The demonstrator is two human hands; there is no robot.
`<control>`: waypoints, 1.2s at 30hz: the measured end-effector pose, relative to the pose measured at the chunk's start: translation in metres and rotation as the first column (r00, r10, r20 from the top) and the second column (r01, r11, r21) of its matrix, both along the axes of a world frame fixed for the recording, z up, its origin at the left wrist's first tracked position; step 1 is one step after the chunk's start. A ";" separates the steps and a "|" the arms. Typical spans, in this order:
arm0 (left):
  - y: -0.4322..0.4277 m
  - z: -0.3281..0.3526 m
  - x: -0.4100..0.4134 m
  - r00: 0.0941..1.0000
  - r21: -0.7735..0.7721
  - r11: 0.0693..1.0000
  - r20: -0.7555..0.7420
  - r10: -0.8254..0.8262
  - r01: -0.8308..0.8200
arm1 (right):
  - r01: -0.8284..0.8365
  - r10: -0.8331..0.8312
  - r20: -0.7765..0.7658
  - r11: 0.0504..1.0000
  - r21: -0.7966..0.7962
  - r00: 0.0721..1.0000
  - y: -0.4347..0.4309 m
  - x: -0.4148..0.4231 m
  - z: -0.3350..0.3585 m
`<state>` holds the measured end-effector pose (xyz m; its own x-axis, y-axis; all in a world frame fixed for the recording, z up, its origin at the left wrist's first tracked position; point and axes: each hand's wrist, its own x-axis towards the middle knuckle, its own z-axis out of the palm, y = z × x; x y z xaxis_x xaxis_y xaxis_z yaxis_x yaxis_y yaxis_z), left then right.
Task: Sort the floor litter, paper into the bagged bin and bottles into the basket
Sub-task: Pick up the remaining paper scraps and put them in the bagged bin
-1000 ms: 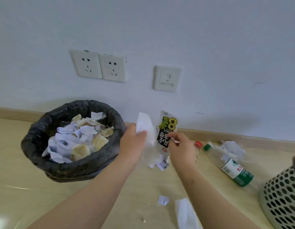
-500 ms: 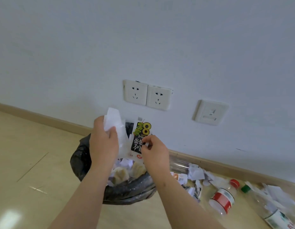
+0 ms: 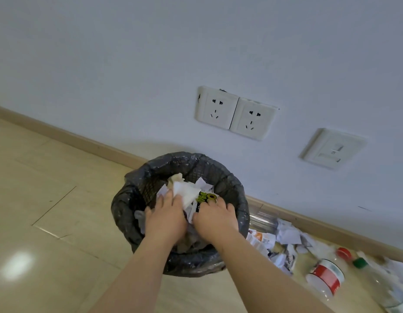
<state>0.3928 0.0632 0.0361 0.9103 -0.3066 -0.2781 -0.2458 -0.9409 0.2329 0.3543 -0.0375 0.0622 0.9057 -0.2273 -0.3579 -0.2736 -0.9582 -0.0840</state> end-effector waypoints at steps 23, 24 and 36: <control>-0.127 0.071 -0.071 0.931 -0.161 0.936 0.248 -0.269 0.314 | 0.357 -0.468 0.337 0.870 0.341 0.817 -0.123 -0.121 0.001; -0.140 0.060 -0.085 0.918 -0.216 0.902 0.227 -0.325 0.373 | 0.391 -0.500 0.324 0.853 0.346 0.803 -0.133 -0.135 -0.005; -0.140 -0.113 -0.190 0.702 -0.052 0.747 -0.306 -0.644 0.663 | 0.410 -0.423 0.100 0.903 0.126 0.901 -0.190 -0.313 -0.112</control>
<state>0.2025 -0.0765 -0.0769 0.3627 -0.7687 -0.5268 -0.7351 -0.5835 0.3453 0.0416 -0.2274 -0.0499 0.7737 -0.5624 -0.2917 -0.6275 -0.7437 -0.2307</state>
